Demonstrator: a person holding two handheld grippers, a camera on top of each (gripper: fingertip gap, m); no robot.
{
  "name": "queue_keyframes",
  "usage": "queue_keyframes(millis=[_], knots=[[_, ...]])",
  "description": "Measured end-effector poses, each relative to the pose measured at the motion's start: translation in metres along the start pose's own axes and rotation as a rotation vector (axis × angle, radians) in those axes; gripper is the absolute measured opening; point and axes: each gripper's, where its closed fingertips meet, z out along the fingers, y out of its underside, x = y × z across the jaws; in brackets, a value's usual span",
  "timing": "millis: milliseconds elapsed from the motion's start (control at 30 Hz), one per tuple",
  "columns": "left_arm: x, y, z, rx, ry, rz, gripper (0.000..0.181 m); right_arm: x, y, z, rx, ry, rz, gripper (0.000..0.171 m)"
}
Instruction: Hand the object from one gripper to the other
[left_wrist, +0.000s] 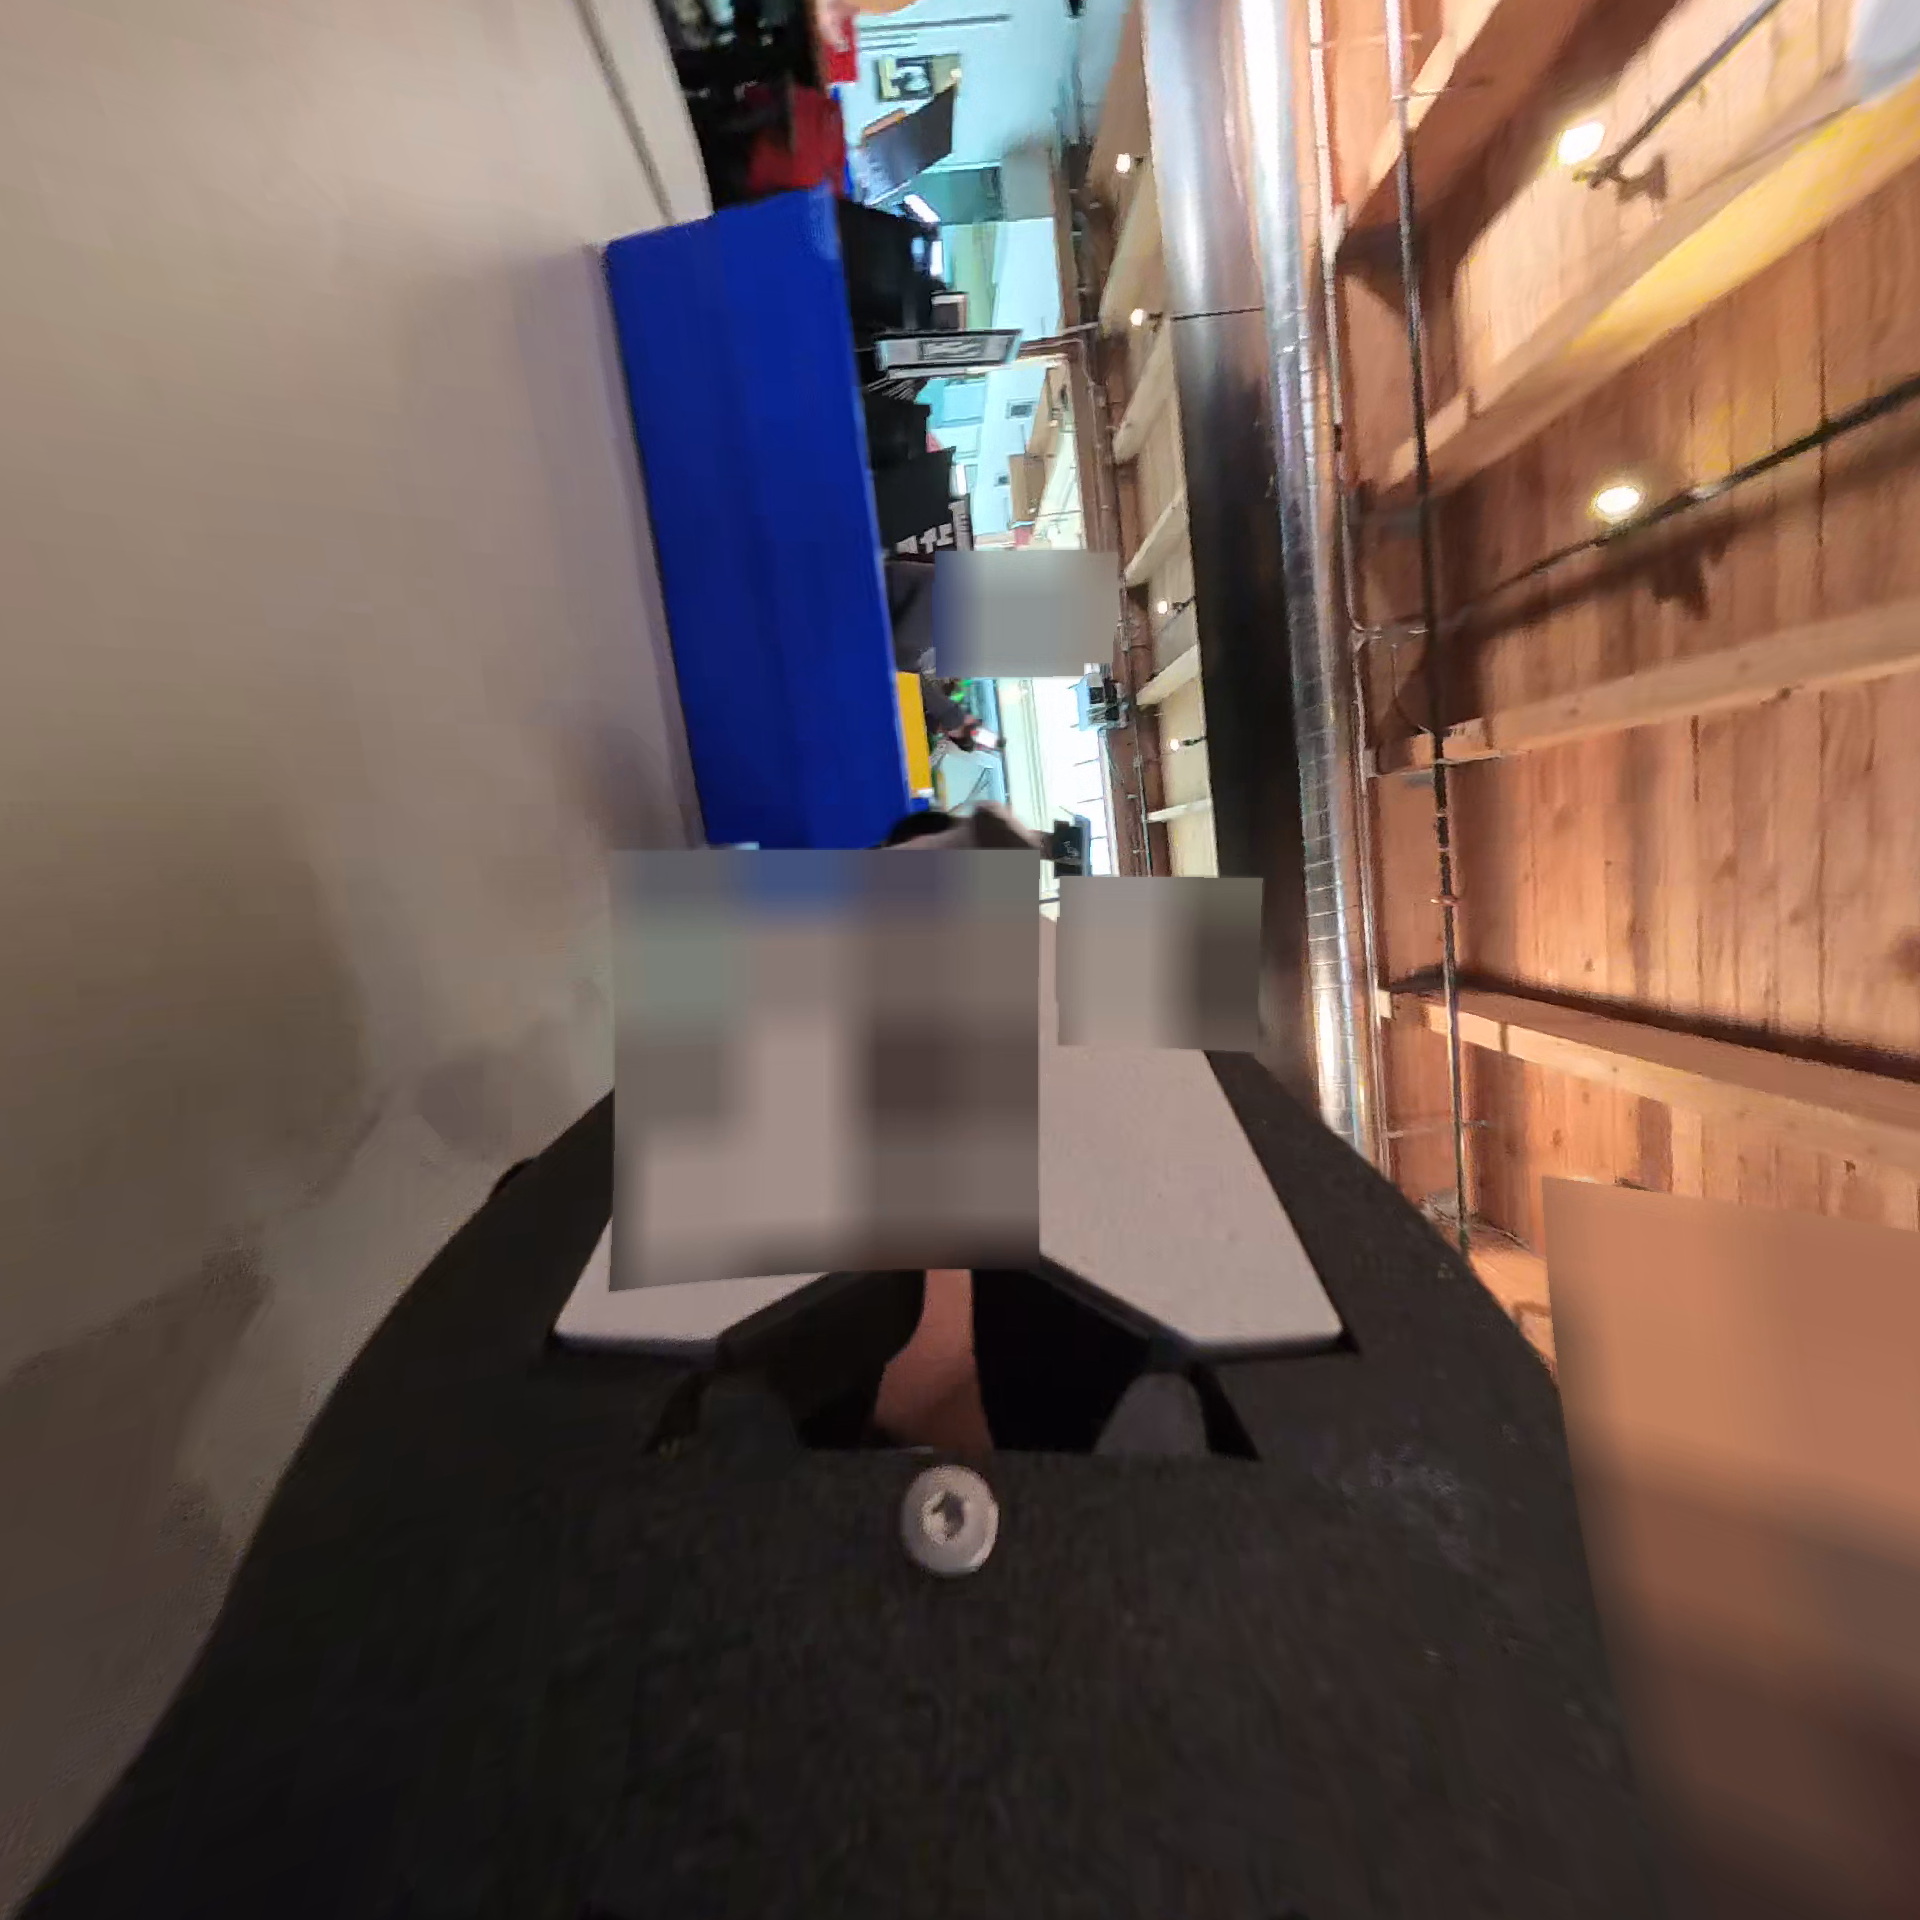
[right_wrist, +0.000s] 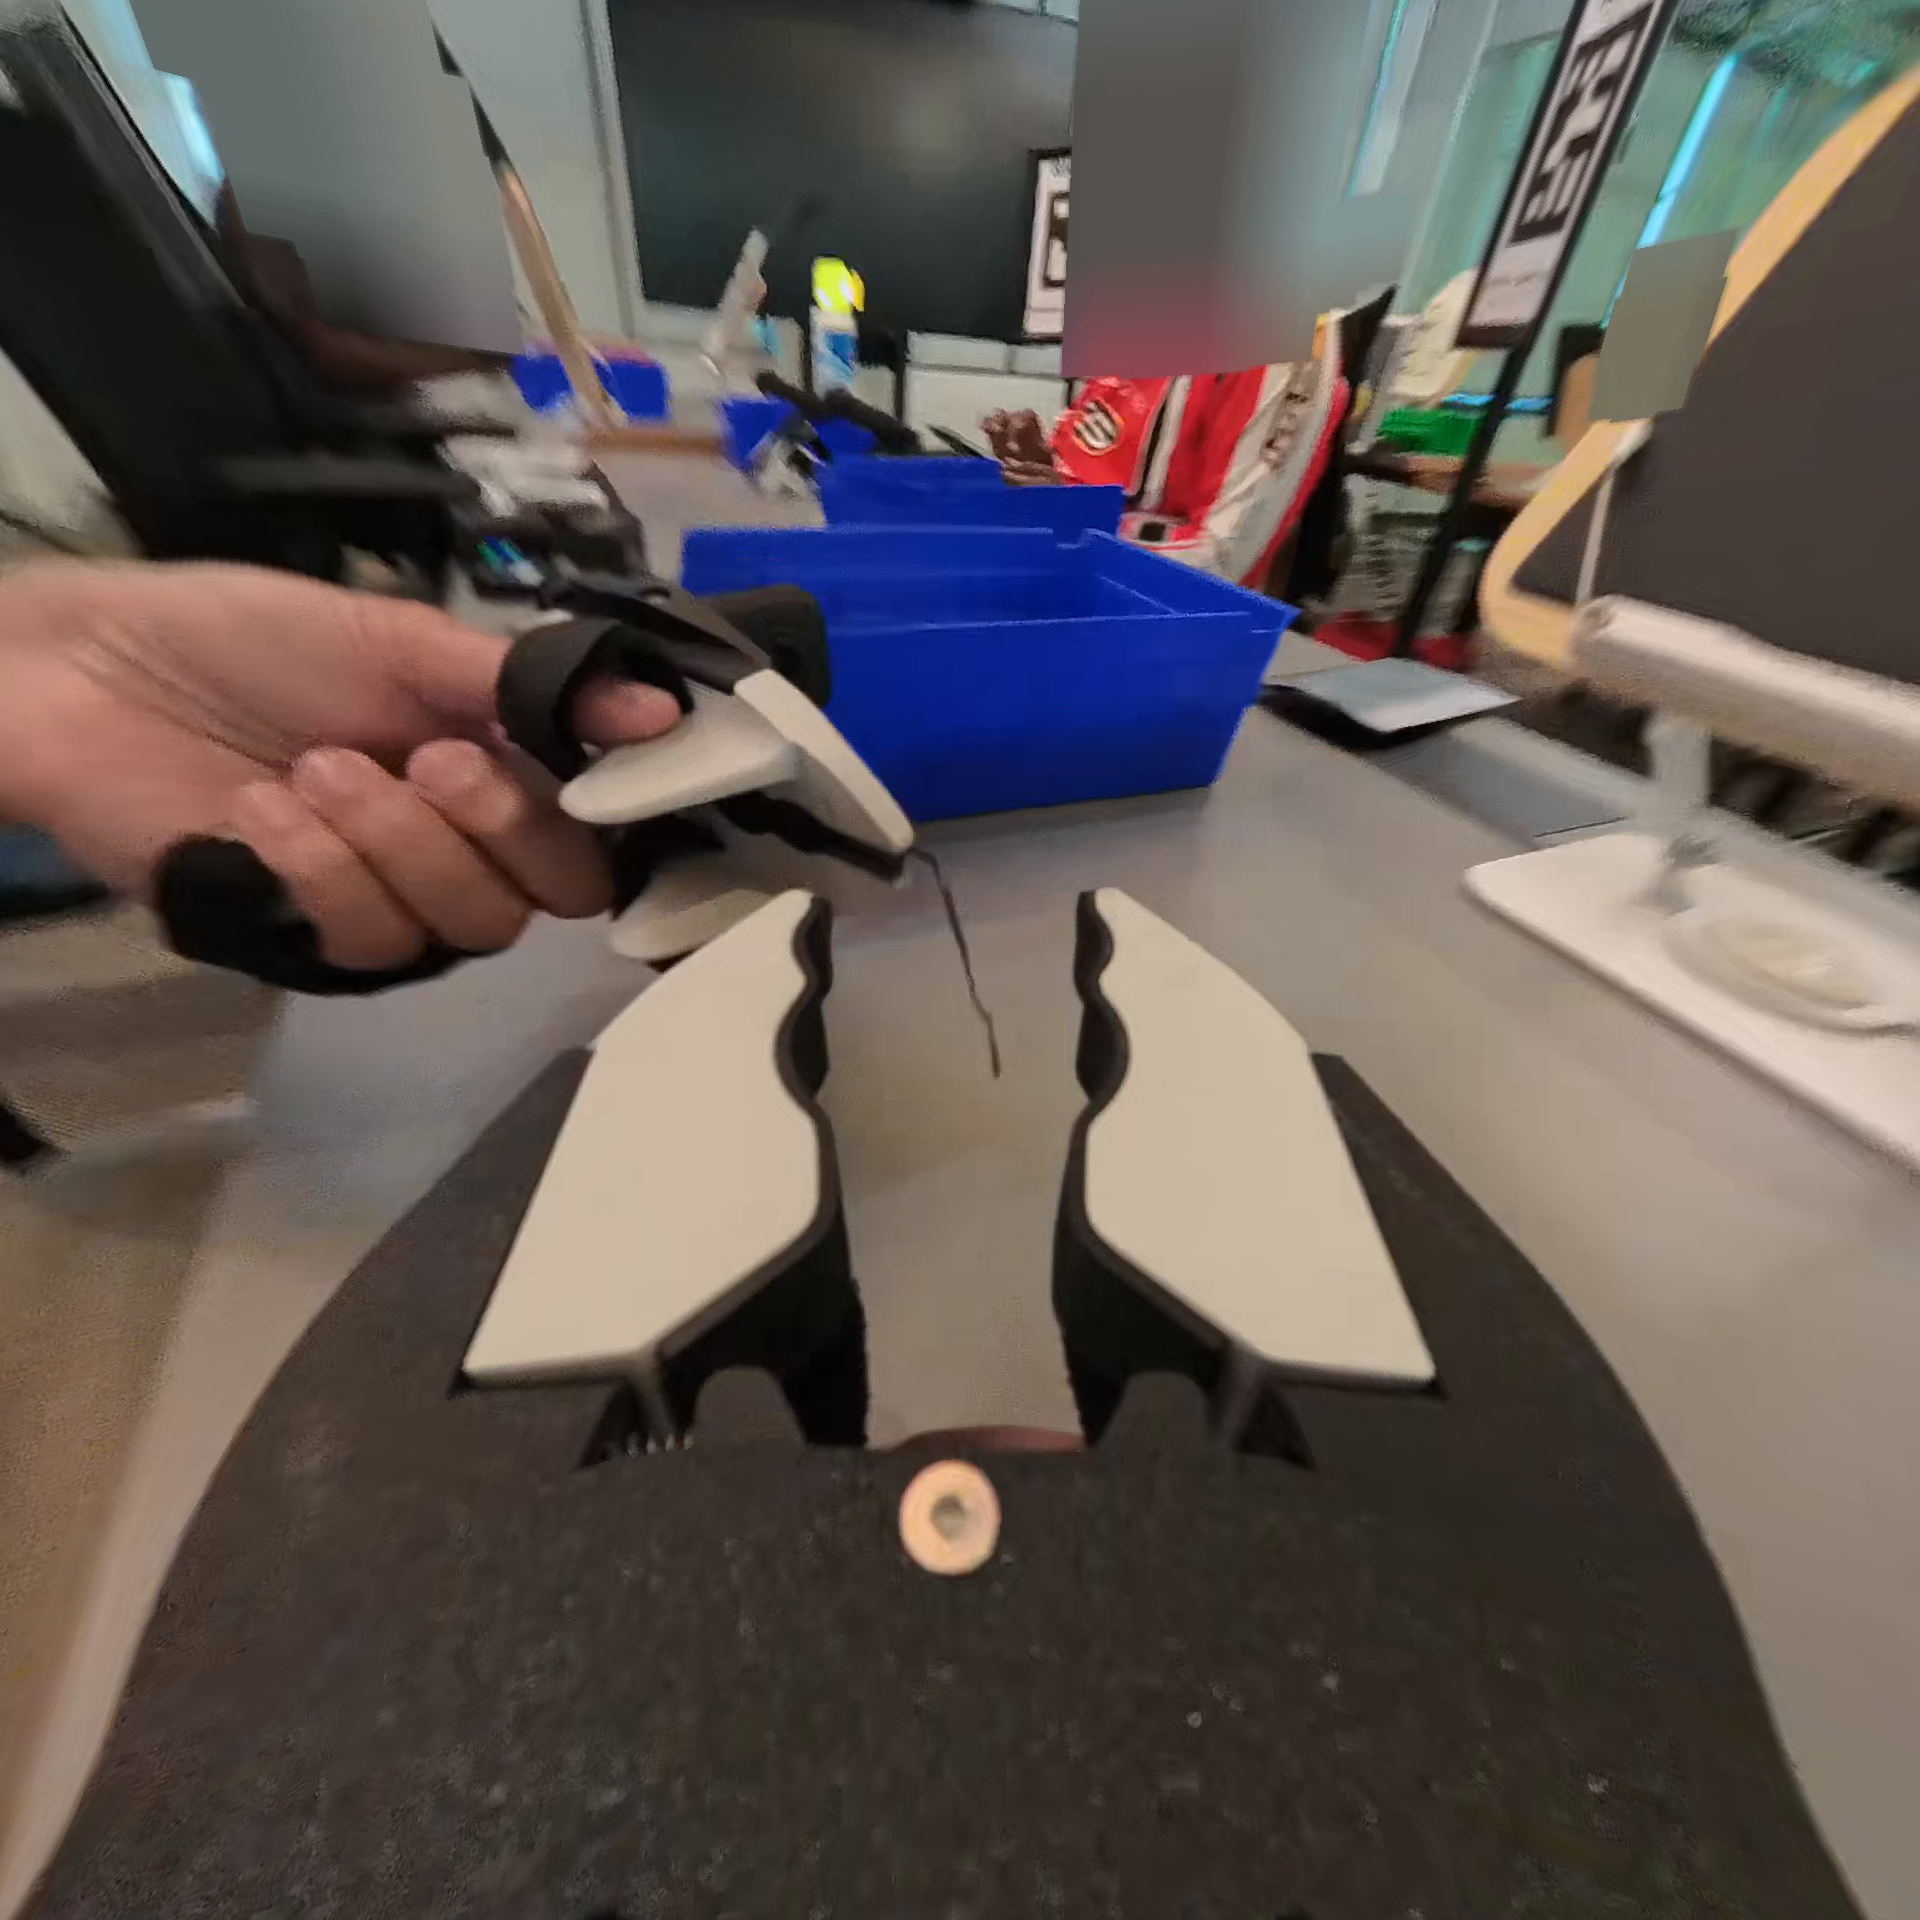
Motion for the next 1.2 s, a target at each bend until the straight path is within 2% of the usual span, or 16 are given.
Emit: queue_keyframes(millis=[100, 233, 367, 433, 533, 633, 700, 767, 1000, 1200], knots=[[-0.011, 0.007, 0.005, -0.026, -0.029, -0.011, 0.002, -0.006, 0.007, 0.004, -0.089, 0.071, -0.216, 0.035], [-0.012, 0.014, 0.009, -0.052, -0.051, 0.020, 0.002, -0.005, 0.023, 0.010, -0.194, 0.132, -0.354, 0.025], [-0.010, 0.017, 0.010, -0.067, -0.054, 0.029, 0.003, 0.001, 0.028, 0.012, -0.224, 0.163, -0.376, 0.013], [-0.009, 0.019, 0.011, -0.077, -0.043, 0.030, 0.002, 0.002, 0.032, 0.011, -0.243, 0.153, -0.380, 0.001], [-0.008, 0.026, 0.014, -0.139, -0.045, 0.077, 0.003, 0.004, 0.035, 0.010, -0.268, 0.136, -0.360, 0.000], [-0.011, 0.024, 0.015, -0.200, -0.121, 0.325, 0.003, 0.002, 0.036, 0.007, -0.281, 0.065, -0.234, 0.000], [-0.013, 0.018, 0.014, -0.242, -0.187, 0.521, 0.025, 0.005, 0.036, 0.004, -0.283, 0.036, -0.162, 0.000], [-0.012, 0.017, 0.012, -0.310, -0.222, 0.713, 0.035, 0.008, 0.037, 0.001, -0.298, 0.004, -0.073, 0.000], [-0.010, 0.014, -0.001, -0.482, -0.335, 1.450, 0.039, -0.005, 0.038, 0.001, -0.396, -0.187, 0.248, 0.000], [-0.011, 0.031, -0.004, -0.589, -0.323, 1.678, 0.043, -0.025, 0.046, 0.001, -0.514, -0.333, 0.409, 0.001]])
